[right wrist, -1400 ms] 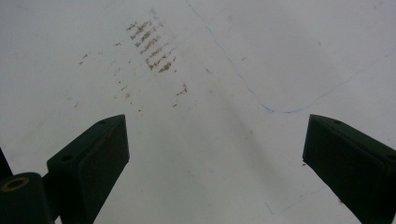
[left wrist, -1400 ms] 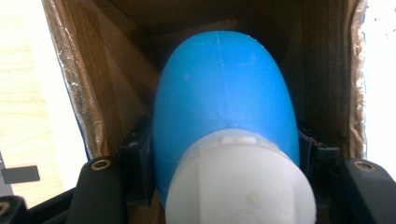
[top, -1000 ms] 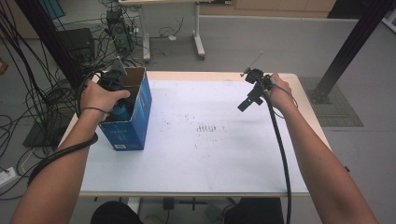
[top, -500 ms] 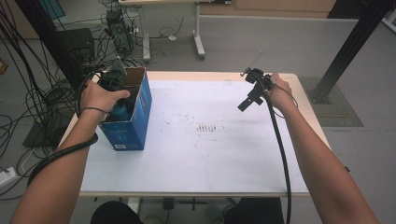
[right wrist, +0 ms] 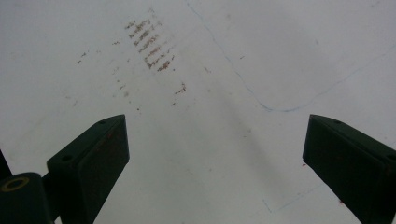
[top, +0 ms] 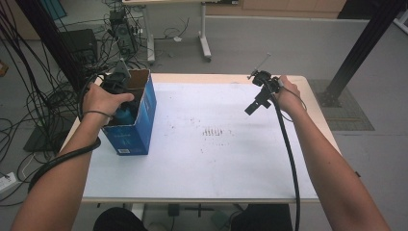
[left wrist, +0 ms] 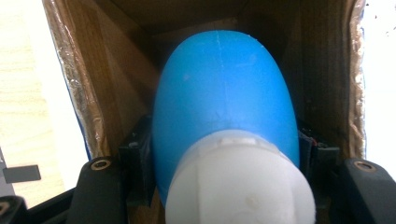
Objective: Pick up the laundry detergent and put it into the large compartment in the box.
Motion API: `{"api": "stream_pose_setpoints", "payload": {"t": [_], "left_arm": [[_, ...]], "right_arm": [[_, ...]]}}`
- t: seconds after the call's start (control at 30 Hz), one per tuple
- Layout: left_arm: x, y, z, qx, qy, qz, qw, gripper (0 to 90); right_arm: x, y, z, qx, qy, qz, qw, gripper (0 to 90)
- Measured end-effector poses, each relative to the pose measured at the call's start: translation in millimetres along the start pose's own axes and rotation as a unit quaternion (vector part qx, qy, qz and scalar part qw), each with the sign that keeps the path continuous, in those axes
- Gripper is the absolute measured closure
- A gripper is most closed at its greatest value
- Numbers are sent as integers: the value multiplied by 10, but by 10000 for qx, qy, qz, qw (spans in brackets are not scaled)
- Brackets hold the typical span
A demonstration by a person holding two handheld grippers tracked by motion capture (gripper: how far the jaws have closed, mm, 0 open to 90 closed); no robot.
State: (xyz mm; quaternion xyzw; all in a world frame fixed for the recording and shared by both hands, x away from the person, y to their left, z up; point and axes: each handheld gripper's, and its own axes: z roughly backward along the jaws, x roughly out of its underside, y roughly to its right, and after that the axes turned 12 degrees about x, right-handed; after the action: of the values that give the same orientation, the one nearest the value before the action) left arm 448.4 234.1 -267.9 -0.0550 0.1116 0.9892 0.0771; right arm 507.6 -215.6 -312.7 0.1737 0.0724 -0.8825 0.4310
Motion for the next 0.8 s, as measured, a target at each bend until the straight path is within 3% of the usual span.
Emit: {"api": "stream_pose_setpoints", "payload": {"t": [0.8], "left_arm": [[-3,44,59,45,71,9,10000,332]], "right_arm": [[-20,-5,-19,-7,-7,30,10000,69]]}}
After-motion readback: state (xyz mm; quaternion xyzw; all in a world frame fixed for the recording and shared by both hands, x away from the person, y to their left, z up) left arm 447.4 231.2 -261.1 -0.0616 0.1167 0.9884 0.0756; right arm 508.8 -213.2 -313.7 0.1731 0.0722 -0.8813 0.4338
